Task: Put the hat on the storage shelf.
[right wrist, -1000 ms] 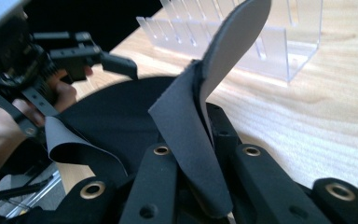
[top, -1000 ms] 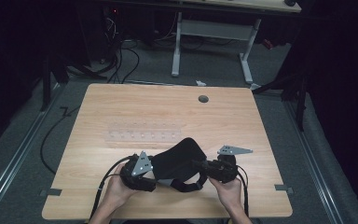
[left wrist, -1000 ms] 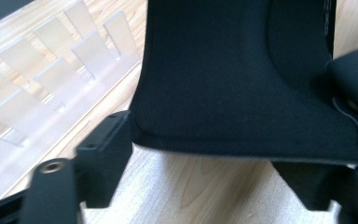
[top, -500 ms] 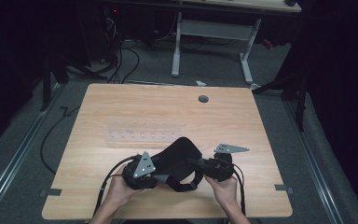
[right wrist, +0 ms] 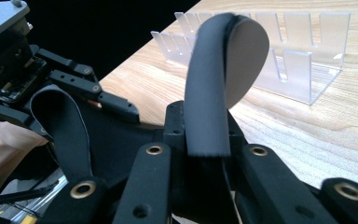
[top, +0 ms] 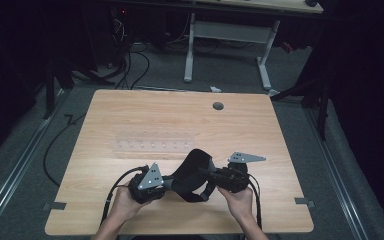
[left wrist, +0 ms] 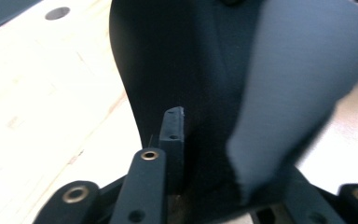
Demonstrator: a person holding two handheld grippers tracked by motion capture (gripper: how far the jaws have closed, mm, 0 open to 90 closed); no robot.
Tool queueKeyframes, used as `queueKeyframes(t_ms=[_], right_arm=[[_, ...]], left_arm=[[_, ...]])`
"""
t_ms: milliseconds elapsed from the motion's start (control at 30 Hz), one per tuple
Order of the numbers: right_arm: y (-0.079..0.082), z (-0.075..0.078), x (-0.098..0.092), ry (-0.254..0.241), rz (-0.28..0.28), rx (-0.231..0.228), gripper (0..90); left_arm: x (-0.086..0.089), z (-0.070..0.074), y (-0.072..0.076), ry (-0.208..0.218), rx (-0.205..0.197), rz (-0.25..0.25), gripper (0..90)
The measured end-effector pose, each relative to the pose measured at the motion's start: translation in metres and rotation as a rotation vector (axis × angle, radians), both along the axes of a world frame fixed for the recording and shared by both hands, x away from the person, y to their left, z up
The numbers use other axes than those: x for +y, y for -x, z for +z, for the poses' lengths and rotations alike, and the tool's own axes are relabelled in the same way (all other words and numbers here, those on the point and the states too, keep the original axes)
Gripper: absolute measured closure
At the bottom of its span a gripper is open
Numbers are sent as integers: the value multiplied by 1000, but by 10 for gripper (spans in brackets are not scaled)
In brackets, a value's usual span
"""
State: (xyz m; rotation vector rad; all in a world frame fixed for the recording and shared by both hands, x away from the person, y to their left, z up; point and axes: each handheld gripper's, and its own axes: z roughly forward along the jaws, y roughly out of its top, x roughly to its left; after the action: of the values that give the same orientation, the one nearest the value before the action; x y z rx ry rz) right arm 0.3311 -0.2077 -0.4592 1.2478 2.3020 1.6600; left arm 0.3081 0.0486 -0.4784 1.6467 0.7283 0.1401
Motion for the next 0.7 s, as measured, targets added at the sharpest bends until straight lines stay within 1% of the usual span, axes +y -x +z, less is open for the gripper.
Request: queueKeyframes(t_ms=[33, 67, 100, 133, 200, 300, 333, 367, 467, 500, 533, 567, 600, 633, 667, 700], right_arm=[[0, 0, 0, -2, -1, 5, 786], [-1, 0, 0, -1, -2, 6, 779], [-1, 0, 0, -1, -4, 7, 769], [-1, 0, 0, -1, -4, 7, 769], [-2, 0, 0, 14, -19, -5, 735], [-2, 0, 0, 33, -30, -19, 717], [-2, 1, -2, 33, -44, -30, 676], [-2, 2, -2, 28, -52, -35, 652], [-1, 3, -9, 8, -79, -60, 565], [0, 4, -11, -7, -88, -70, 543], [0, 4, -11, -7, -88, -70, 543], [3, 7, -18, -18, -116, -96, 512], [3, 7, -18, -18, -116, -96, 512], [6, 8, -24, -22, -139, -114, 496], [6, 8, -24, -22, -139, -114, 496], [7, 7, -28, -19, -153, -120, 489]], left_arm=[[1, 1, 2, 1, 10, -21, 770], [1, 1, 2, 1, 10, -21, 788], [2, 1, 3, -4, 8, -34, 811], [2, 1, 5, -5, 2, -47, 811], [-1, 0, 10, -16, -9, -70, 860], [-2, 0, 12, -14, 0, -85, 864], [-2, 0, 12, -18, 5, -91, 865], [-2, 0, 12, -15, 18, -89, 865], [-1, 1, 10, -12, 26, -81, 865], [1, 1, 9, 2, 36, -73, 865], [1, 1, 9, 2, 36, -73, 865], [2, 2, 9, 16, 45, -68, 865], [3, 3, 9, 29, 48, -65, 865], [5, 4, 9, 36, 47, -62, 864], [5, 5, 9, 41, 44, -58, 864], [6, 5, 9, 45, 41, -57, 864]])
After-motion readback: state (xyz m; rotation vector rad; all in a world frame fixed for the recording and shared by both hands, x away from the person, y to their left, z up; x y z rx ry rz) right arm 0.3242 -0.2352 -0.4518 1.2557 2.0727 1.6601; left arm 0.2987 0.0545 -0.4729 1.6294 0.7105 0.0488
